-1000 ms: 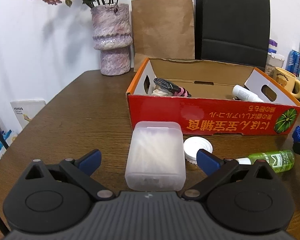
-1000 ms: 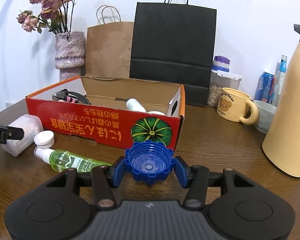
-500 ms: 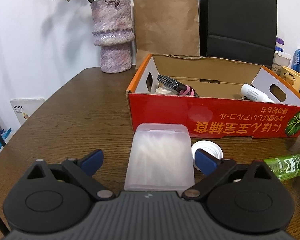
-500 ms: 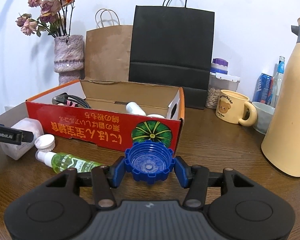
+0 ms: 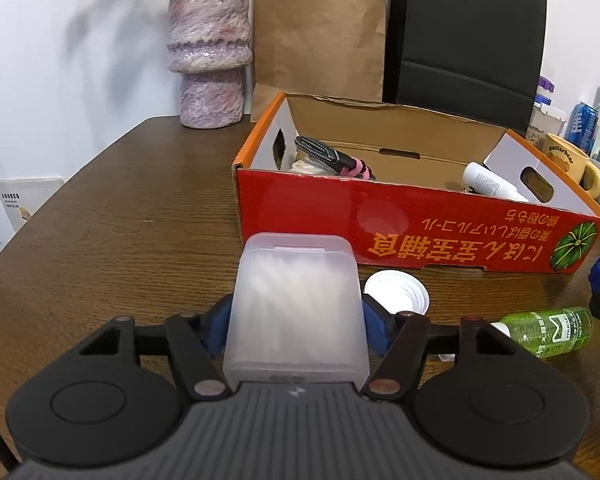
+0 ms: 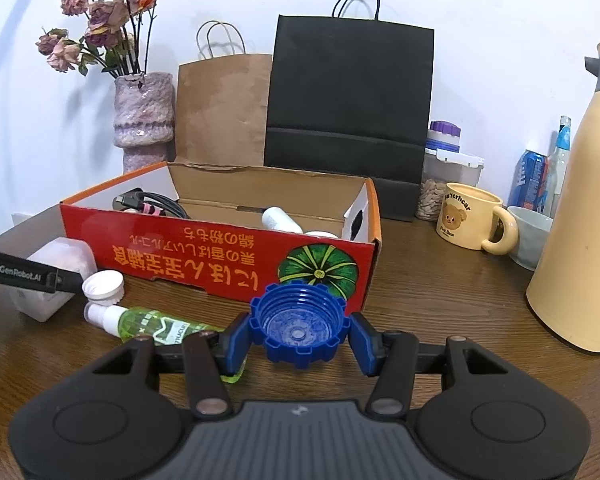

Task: Organize rigid objects
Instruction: 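Lift the blue cap and clear plastic box off the table with both tools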

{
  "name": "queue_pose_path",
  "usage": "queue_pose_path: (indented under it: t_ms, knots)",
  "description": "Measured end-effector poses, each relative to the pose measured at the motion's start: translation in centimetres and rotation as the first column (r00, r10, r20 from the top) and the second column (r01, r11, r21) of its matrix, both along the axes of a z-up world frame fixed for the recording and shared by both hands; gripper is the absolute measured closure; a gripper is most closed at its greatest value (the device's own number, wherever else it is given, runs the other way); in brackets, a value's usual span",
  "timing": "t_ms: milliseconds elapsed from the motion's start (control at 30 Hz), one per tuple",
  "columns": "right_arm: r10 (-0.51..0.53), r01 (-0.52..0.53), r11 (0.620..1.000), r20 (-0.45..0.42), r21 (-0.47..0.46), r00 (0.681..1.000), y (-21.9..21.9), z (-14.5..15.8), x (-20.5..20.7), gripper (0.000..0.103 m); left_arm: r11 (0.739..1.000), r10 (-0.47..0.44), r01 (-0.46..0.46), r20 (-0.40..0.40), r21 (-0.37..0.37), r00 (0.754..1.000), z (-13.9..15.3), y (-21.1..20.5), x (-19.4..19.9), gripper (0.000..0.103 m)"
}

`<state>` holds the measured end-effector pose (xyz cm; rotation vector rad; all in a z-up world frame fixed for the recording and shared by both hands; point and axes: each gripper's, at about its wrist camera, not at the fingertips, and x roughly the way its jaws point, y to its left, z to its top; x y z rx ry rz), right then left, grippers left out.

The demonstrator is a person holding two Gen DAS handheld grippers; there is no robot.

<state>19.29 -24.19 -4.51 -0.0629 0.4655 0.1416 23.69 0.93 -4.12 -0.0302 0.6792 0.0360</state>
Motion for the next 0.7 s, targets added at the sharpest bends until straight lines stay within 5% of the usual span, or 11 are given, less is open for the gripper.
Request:
queue_pose_path:
  t_ms: [700]
  knots:
    - [-0.002,0.001,1.0,0.046,0.021,0.999,0.8,0.7,-1.7,0.051,0.999,0.027,-0.03,0.098,0.033,0.995,1.8,-0.5,-2.3,0.037]
